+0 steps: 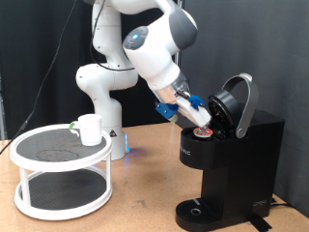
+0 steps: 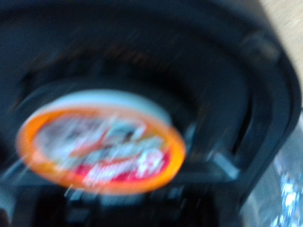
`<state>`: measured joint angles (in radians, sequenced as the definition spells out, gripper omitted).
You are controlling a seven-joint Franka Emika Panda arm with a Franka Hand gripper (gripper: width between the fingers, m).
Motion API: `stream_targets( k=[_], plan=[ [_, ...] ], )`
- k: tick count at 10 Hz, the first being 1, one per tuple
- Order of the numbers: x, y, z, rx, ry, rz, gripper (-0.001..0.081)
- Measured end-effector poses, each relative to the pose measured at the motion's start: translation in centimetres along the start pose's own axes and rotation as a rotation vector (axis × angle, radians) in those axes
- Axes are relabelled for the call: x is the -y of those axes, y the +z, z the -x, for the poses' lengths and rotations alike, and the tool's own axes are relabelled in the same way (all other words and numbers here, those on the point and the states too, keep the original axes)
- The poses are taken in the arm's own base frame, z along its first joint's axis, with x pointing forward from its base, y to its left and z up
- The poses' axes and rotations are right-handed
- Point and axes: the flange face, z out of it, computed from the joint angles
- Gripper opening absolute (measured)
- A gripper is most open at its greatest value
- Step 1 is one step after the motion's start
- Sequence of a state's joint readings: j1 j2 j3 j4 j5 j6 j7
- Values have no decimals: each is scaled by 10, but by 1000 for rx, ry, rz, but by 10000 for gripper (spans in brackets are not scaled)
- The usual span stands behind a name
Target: Make a cup of coffee with the keurig machine
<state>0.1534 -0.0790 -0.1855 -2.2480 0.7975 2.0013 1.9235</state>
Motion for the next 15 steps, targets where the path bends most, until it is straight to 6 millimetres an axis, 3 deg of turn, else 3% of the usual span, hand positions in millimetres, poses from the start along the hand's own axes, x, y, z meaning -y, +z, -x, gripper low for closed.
stream_targets(
  k=[4,7,11,15],
  plan=[
    [-4,-50,-24,98,-12,11,734],
    [-6,-52,-21,140,-2,40,734],
    [-25,-98,-15,283,-6,96,734],
    [-43,-135,-23,274,-31,137,734]
  ],
)
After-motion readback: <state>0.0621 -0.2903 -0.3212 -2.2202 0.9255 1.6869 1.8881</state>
